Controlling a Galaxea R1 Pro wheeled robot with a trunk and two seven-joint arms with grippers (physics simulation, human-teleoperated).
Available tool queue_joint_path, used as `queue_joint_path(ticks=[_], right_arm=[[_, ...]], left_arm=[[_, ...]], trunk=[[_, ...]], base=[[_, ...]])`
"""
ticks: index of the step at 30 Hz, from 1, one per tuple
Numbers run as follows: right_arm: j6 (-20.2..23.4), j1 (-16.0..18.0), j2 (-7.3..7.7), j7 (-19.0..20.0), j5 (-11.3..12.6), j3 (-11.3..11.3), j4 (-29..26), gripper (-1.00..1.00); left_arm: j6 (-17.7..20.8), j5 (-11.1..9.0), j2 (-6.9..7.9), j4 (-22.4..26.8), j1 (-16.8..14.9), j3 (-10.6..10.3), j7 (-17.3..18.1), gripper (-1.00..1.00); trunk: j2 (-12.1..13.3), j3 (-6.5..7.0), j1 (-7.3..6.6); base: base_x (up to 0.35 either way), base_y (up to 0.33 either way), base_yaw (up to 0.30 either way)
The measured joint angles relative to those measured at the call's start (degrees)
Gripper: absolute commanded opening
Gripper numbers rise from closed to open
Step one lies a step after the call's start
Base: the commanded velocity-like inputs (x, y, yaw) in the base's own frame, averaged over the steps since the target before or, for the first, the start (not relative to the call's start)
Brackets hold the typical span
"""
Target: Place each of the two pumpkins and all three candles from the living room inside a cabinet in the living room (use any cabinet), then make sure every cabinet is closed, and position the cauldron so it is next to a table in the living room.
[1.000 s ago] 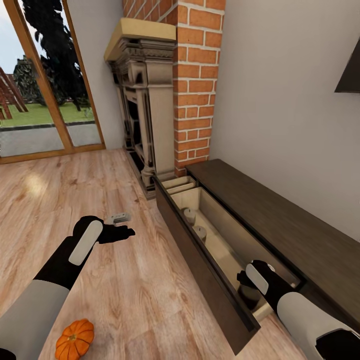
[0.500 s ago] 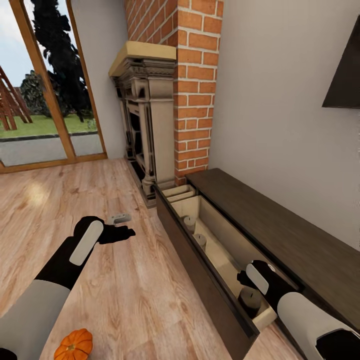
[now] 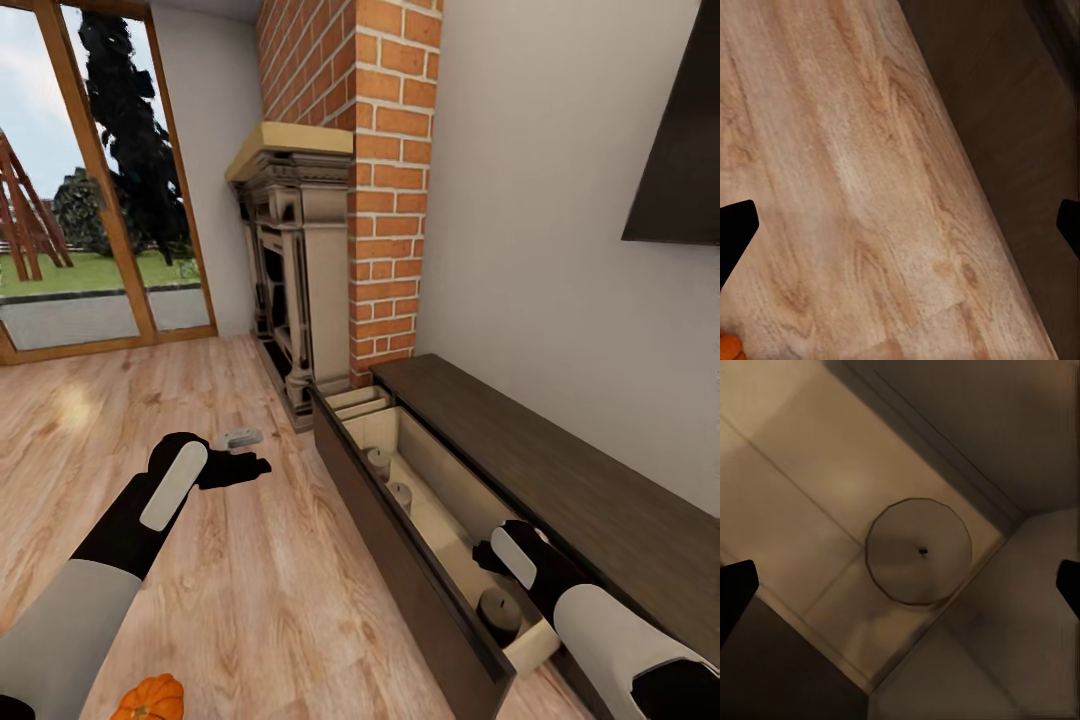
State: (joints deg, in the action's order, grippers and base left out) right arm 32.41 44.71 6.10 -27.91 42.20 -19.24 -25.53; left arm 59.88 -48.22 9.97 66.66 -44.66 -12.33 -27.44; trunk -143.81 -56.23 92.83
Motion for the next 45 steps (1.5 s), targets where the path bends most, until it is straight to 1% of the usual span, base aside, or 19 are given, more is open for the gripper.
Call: queue_joint_path(ticks=[10, 40, 43, 45], right_arm=[[0.02, 0.0, -0.07, 0.09, 0.0, 0.03, -0.18, 1.0], [-0.08, 0.0, -0.13, 0.29, 0.1, 0.09, -0.67, 1.0], [-0.88, -0.03, -0.13, 0.82, 0.14, 0.0, -1.81, 1.0], [-2.16, -0.1, -0.11, 1.67, 0.15, -0.16, -4.46, 1.0]], left_arm=[[0.0, 0.05, 0.0, 0.0, -0.01, 0.0, -0.06, 1.0], [0.0, 0.19, 0.0, 0.04, -0.01, 0.0, -0.12, 1.0], [0.0, 0.19, -0.01, 0.04, -0.01, -0.02, -0.15, 1.0], [0.0, 0.23, -0.01, 0.02, -0.02, -0.04, -0.16, 1.0]], trunk=[[0.13, 2.22, -0.26], [0.54, 8.87, -1.03], [0.58, 9.54, -1.11], [0.83, 9.96, -1.27]], base=[[-0.005, 0.0, 0.0], [-0.051, 0.0, 0.0], [-0.003, 0.0, 0.0], [-0.001, 0.0, 0.0]])
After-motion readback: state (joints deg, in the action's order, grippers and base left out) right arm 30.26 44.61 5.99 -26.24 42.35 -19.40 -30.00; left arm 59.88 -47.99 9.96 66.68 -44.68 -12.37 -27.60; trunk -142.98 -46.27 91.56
